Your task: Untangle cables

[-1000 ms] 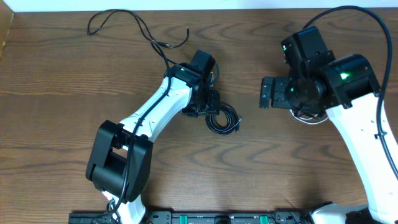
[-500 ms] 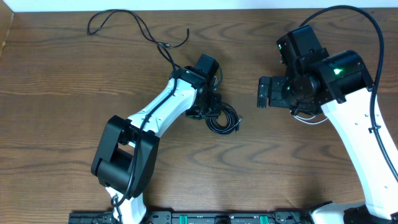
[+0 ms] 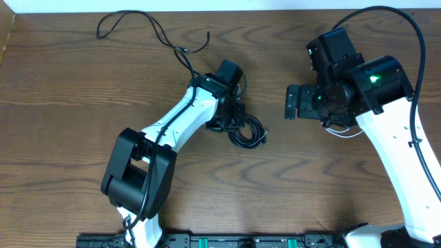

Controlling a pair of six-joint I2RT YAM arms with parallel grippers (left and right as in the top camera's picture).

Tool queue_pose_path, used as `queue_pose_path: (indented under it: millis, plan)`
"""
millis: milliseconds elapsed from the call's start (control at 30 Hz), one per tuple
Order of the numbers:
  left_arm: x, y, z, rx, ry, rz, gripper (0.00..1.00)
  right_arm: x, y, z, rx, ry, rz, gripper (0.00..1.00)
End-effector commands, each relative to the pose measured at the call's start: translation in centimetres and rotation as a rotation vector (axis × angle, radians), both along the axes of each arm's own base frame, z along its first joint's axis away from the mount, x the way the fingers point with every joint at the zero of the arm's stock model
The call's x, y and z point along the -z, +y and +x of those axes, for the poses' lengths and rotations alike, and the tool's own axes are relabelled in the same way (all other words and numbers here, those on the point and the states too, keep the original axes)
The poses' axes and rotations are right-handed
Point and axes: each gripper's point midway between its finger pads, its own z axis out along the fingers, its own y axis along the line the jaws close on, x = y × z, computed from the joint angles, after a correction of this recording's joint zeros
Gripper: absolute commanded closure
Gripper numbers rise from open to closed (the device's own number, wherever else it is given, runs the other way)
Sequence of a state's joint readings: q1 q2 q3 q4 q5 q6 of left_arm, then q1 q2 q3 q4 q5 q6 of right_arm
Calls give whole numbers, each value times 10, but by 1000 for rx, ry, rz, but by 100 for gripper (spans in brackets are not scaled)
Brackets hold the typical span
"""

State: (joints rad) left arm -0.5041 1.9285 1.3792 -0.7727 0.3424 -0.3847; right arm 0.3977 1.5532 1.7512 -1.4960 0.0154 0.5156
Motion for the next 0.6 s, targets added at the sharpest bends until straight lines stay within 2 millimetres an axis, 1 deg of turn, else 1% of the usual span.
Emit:
queue_pose_path:
  millis: [0, 100, 267, 367, 433, 467, 567]
  plan:
    - [-27, -5, 6, 17, -68, -43, 93, 2, 1, -1, 5, 10, -1, 1]
    - [-35, -5, 8, 16, -91, -55, 93, 2, 1, -2, 5, 14, -3, 1]
    - [-37, -5, 7, 16, -92, -56, 92, 2, 1, -3, 5, 17, -4, 1]
    - [-43, -5, 8, 16, -107, -64, 93, 2, 1, -3, 3, 16, -4, 1]
    - [-54, -8, 8, 19, -126, -89, 93, 2, 2, -3, 2, 16, -4, 1]
    - [-72, -14, 7, 28, -150, -140, 92, 2, 2, -2, 3, 12, -3, 1]
    - [-104, -20, 5, 43, -208, -216, 92, 1, 3, 1, 3, -2, 3, 1]
